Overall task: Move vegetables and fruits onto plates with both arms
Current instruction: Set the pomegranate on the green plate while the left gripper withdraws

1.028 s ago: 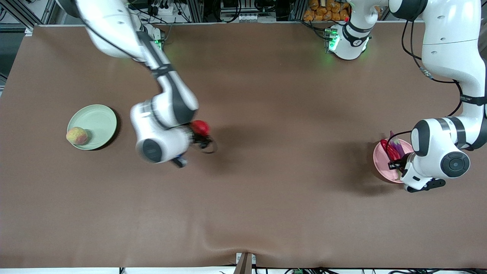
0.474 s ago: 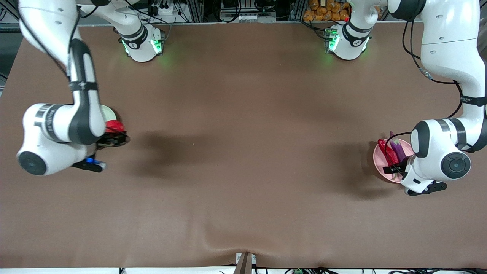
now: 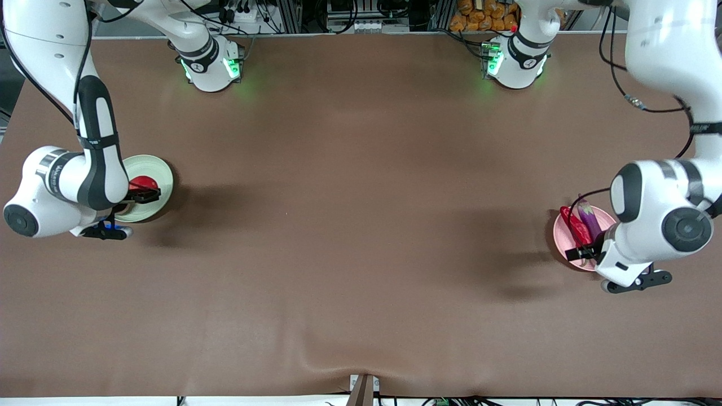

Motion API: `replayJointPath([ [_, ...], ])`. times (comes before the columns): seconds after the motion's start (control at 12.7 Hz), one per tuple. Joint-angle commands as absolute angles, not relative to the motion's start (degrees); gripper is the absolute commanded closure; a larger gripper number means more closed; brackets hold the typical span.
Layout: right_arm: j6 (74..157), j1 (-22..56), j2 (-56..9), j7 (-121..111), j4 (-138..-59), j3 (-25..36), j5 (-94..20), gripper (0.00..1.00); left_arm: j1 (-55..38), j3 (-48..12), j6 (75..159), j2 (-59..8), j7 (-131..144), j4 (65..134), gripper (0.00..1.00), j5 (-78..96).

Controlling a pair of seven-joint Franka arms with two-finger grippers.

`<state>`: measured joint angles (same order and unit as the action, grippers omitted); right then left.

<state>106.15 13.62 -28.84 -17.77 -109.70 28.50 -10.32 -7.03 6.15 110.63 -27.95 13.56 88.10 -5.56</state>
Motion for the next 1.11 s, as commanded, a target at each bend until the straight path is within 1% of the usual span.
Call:
replayJointPath([
  [0.0, 110.7, 11.2, -25.6, -22.6, -115.3, 27.9, -9.5, 1.00, -6.2, 2.9, 103.9, -17.3, 10.4, 90.3, 0.00, -5.5],
  [0.08, 110.9, 11.2, -25.6, -22.6, -115.9, 27.9, -10.0, 0.92, -6.2, 2.7, 103.3, -15.1, 9.3, 90.0, 0.00, -2.0],
  [0.16, 112.1, 11.2, -25.8, -22.6, -116.4, 27.8, -10.2, 0.58, -6.2, 3.2, 102.8, -14.2, 9.6, 88.7, 0.00, 4.2],
  [0.24, 112.5, 11.2, -26.4, -22.4, -116.4, 27.8, -10.2, 0.01, -6.5, 3.3, 99.5, -13.2, 9.7, 87.8, 0.00, 4.6],
  [0.4, 111.3, 11.4, -26.3, -22.2, -116.1, 27.7, -10.3, 0.00, -6.9, 2.3, 91.8, -11.1, 6.5, 87.3, 0.00, -3.6],
  [0.47, 108.4, 11.5, -26.2, -22.2, -114.4, 27.6, -10.5, 0.00, -6.6, 1.2, 88.3, -9.4, 3.1, 87.4, 0.00, -4.9],
  [0.55, 104.5, 11.4, -26.2, -22.3, -111.0, 27.7, -11.2, 0.00, -6.2, 1.0, 86.3, -8.4, 1.4, 87.5, 0.00, -5.1],
  [0.71, 96.1, 11.4, -26.5, -22.6, -100.8, 27.0, -11.9, 0.00, -5.9, 1.1, 84.8, -5.9, 1.3, 88.3, 0.00, -5.2],
  [0.79, 93.0, 11.4, -26.5, -22.4, -95.2, 25.1, -12.0, 0.00, -4.9, 1.2, 84.8, -5.3, 1.2, 88.2, 0.00, -5.3],
  [0.87, 91.0, 10.8, -26.6, -22.2, -89.8, 22.3, -11.9, 0.00, -4.0, 1.1, 84.7, -4.9, 1.1, 88.0, 0.00, -5.4],
  [0.95, 90.6, 10.3, -26.6, -22.6, -85.3, 20.0, -11.6, 0.00, -4.0, 1.1, 83.9, -3.4, 0.8, 88.5, 0.00, -5.4],
  [1.03, 89.0, 9.9, -26.6, -22.7, -81.3, 18.7, -11.2, 0.00, -3.9, 1.2, 83.0, -2.3, -0.3, 89.3, 0.00, -5.5],
])
